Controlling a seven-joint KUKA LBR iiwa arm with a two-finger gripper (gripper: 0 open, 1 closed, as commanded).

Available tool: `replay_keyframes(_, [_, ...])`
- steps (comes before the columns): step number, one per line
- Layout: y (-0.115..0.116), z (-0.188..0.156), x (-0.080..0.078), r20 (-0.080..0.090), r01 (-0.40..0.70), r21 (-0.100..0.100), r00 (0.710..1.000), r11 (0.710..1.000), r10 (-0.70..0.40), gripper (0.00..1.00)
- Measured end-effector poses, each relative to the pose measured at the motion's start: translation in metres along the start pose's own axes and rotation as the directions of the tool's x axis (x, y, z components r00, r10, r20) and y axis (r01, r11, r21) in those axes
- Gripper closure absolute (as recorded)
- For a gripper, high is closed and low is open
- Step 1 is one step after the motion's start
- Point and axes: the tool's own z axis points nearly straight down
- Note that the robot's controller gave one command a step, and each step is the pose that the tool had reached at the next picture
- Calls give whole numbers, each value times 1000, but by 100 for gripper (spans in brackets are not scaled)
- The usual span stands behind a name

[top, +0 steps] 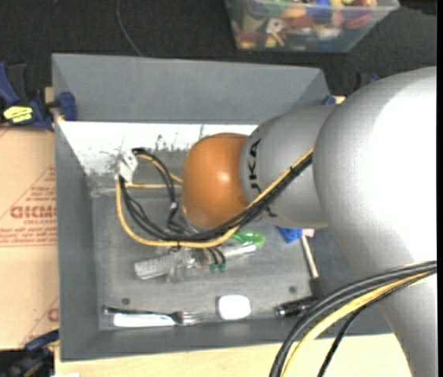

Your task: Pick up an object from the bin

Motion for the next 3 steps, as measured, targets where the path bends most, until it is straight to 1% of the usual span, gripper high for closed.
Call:
replay_keyframes(1, [0,-25,4,-14,-1,1,1000,1000,1,100])
replay_keyframes(2, [-1,-75,1,-9,-1,2,1000,1000,1,100])
replay_keyframes(3, [-1,-106,0,-4,-2,2,1000,1000,2,100])
